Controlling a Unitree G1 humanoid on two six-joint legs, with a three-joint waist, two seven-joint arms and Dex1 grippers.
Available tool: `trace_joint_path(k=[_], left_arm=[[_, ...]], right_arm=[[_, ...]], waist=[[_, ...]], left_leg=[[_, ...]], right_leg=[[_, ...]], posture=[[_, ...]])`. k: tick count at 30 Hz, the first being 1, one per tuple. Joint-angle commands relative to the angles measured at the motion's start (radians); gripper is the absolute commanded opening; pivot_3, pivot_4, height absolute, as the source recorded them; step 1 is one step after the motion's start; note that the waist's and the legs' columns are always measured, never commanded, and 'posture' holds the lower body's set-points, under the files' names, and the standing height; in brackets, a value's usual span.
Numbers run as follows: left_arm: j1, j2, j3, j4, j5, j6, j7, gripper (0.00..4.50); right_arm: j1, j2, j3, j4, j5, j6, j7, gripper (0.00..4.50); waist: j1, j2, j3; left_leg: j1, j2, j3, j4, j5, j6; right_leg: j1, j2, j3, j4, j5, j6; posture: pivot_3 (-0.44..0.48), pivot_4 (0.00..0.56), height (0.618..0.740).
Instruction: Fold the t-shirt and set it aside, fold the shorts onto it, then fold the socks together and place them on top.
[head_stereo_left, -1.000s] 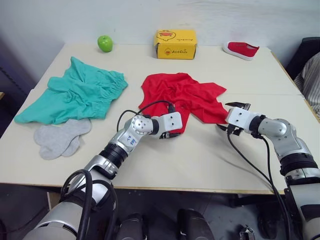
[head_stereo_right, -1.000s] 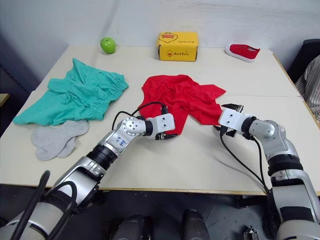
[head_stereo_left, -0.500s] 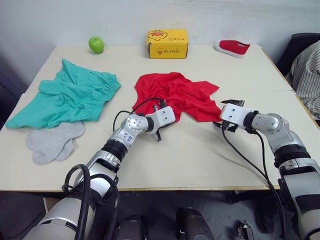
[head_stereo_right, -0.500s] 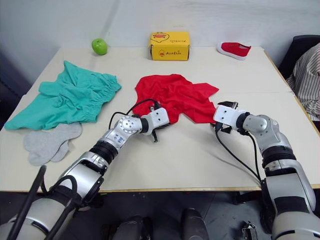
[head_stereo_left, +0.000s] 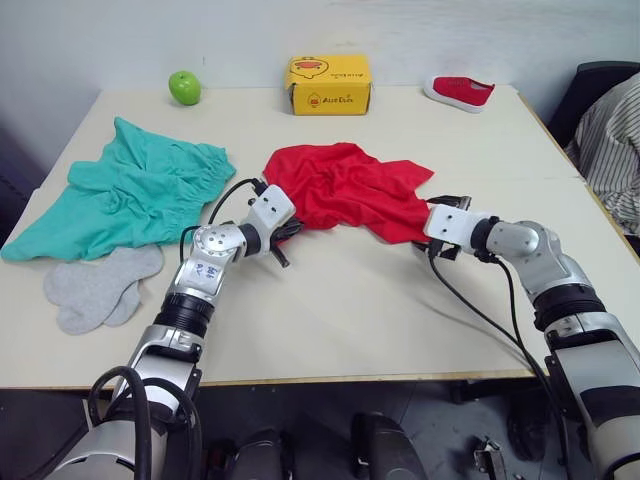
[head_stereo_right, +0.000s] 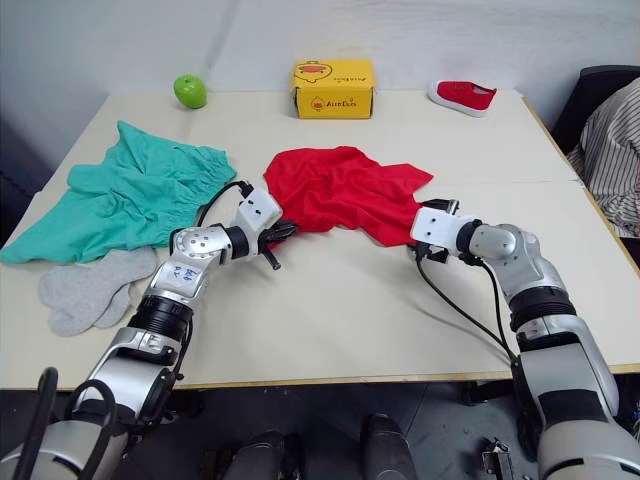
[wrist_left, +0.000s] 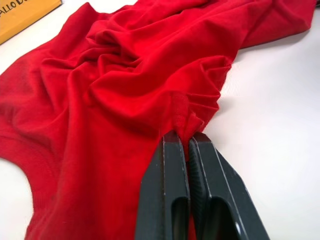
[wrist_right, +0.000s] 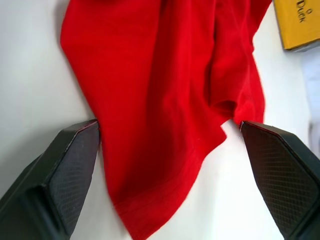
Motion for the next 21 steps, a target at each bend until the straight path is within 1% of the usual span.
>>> trace_joint_path(k=[1, 6, 9, 13, 14, 15, 16, 18, 20, 21], left_arm=[[0.010, 0.005, 0.024, -0.064, -0.012, 0.015, 0.012, 0.05], [0.014, 0.011, 0.031, -0.074, -0.013, 0.036, 0.016, 0.05], [0.012, 0.012, 0.033, -0.070, -0.013, 0.040, 0.021, 0.00], [0.015, 0.015, 0.040, -0.073, -0.011, 0.042, 0.020, 0.00], [0.017, 0.016, 0.041, -0.075, -0.011, 0.042, 0.019, 0.00], [0.017, 0.017, 0.041, -0.074, -0.011, 0.041, 0.018, 0.00], [0.024, 0.023, 0.045, -0.080, -0.014, 0.039, 0.015, 0.00], [0.041, 0.036, 0.052, -0.096, -0.020, 0.028, 0.004, 0.00], [0.052, 0.044, 0.056, -0.107, -0.028, 0.014, -0.007, 0.00], [0.059, 0.050, 0.058, -0.116, -0.031, 0.009, -0.013, 0.00]], right_arm=[[-0.019, 0.009, 0.052, 0.112, -0.089, 0.018, -0.114, 4.50], [-0.054, 0.016, 0.072, 0.169, -0.102, 0.009, -0.143, 4.50], [-0.053, 0.018, 0.078, 0.186, -0.097, 0.004, -0.133, 3.91], [-0.054, 0.016, 0.081, 0.190, -0.097, -0.012, -0.153, 2.60], [-0.055, 0.016, 0.082, 0.190, -0.098, -0.017, -0.159, 2.17], [-0.056, 0.016, 0.082, 0.190, -0.098, -0.019, -0.160, 1.86], [-0.055, 0.012, 0.080, 0.186, -0.096, -0.024, -0.157, 1.45], [-0.048, -0.001, 0.076, 0.177, -0.091, -0.037, -0.147, 0.82], [-0.043, -0.010, 0.071, 0.171, -0.088, -0.049, -0.147, 0.06], [-0.039, -0.018, 0.070, 0.164, -0.087, -0.056, -0.144, 0.02]], waist=[[0.002, 0.000, 0.000], [0.006, 0.000, 0.000], [0.007, -0.001, 0.000], [0.008, -0.001, 0.000], [0.009, -0.001, 0.000], [0.009, -0.001, 0.000], [0.009, -0.001, 0.000], [0.009, 0.000, 0.000], [0.008, 0.000, 0.000], [0.008, 0.000, 0.000]], left_leg=[[0.000, 0.000, 0.000, 0.001, 0.000, 0.000], [0.000, 0.000, 0.000, 0.001, 0.000, 0.000], [-0.001, -0.001, 0.000, 0.001, 0.000, 0.000], [-0.001, -0.001, 0.000, 0.001, 0.000, 0.000], [-0.001, -0.001, 0.000, 0.001, 0.000, 0.000], [-0.001, -0.001, 0.000, 0.001, 0.000, 0.000], [-0.002, -0.001, 0.000, 0.001, 0.000, 0.000], [-0.004, -0.001, 0.000, 0.001, 0.000, 0.000], [-0.005, -0.001, 0.000, -0.001, 0.000, 0.000], [-0.005, -0.001, 0.001, -0.001, 0.000, 0.000]], right_leg=[[0.000, 0.000, 0.000, 0.000, 0.000, 0.000], [0.000, -0.001, 0.000, 0.001, 0.000, 0.000], [0.000, -0.001, 0.000, 0.001, 0.000, 0.000], [0.000, -0.001, 0.000, 0.001, 0.000, 0.000], [0.000, -0.001, 0.000, 0.001, 0.000, 0.000], [0.000, -0.001, 0.000, 0.000, 0.000, 0.000], [-0.001, -0.001, 0.000, 0.000, 0.000, 0.000], [-0.003, -0.001, 0.000, 0.000, 0.000, 0.000], [-0.005, -0.001, 0.000, 0.000, 0.000, 0.000], [-0.005, -0.001, 0.000, 0.000, 0.000, 0.000]], posture=[[0.000, 0.150, 0.740], [0.000, 0.150, 0.740], [0.000, 0.150, 0.740], [0.000, 0.150, 0.740], [0.000, 0.150, 0.740], [0.000, 0.150, 0.740], [0.000, 0.150, 0.740], [0.000, 0.150, 0.740], [0.000, 0.150, 0.740], [0.000, 0.150, 0.740]])
